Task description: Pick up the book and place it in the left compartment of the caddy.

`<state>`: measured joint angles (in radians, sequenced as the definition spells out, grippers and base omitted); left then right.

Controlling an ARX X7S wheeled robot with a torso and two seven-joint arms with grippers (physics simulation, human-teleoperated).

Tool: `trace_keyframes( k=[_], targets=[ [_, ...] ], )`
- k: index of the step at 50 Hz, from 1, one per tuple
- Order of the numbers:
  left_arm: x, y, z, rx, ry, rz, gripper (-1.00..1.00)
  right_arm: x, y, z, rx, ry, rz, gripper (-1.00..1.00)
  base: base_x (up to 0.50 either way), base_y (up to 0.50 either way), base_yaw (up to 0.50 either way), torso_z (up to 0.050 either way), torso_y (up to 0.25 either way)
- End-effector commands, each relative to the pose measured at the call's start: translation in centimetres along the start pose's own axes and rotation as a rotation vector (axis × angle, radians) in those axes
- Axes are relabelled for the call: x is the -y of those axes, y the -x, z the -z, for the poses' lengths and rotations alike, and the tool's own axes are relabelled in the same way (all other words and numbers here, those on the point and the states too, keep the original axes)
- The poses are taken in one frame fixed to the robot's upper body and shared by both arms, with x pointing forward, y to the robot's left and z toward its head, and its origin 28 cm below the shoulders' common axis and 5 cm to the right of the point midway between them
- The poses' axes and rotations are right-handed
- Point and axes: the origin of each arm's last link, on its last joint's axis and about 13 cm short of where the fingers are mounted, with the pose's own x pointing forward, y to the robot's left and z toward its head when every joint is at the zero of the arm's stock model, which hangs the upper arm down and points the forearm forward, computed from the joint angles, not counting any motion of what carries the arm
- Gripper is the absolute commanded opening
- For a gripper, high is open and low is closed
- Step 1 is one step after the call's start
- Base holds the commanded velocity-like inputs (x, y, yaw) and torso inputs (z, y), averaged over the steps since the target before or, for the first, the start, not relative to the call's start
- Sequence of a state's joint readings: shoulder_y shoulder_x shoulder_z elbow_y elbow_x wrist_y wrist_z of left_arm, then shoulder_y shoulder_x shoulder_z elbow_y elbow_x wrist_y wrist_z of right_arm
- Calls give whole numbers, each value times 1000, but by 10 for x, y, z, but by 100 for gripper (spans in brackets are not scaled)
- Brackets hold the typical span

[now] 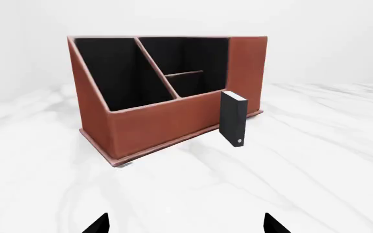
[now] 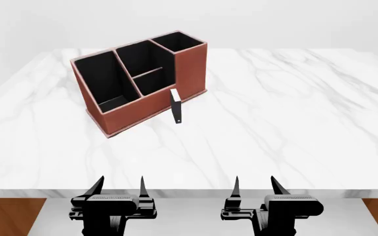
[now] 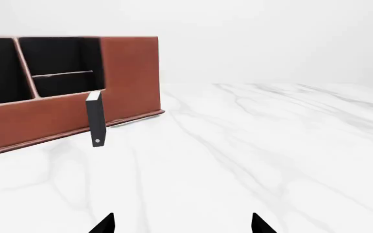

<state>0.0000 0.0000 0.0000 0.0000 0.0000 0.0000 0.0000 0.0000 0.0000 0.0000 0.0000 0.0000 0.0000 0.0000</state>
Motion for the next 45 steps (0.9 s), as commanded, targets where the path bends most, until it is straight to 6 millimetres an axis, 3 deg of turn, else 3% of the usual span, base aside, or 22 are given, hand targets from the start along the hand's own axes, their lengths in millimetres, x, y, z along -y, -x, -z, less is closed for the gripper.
trace_keyframes(
  k=[1, 15, 45],
  targets=[
    [1, 0, 1, 3, -13, 8, 100, -1, 0, 1, 1, 6, -3, 100, 0, 0, 0, 0, 0],
    [0, 0, 1, 3, -7, 11, 100, 0, 1, -1, -6, 18, 18, 100, 0, 0, 0, 0, 0],
    [0, 1, 1, 10, -12, 2, 100, -1, 3, 0, 6, 57, 11, 100, 0, 500, 0, 0, 0]
  ],
)
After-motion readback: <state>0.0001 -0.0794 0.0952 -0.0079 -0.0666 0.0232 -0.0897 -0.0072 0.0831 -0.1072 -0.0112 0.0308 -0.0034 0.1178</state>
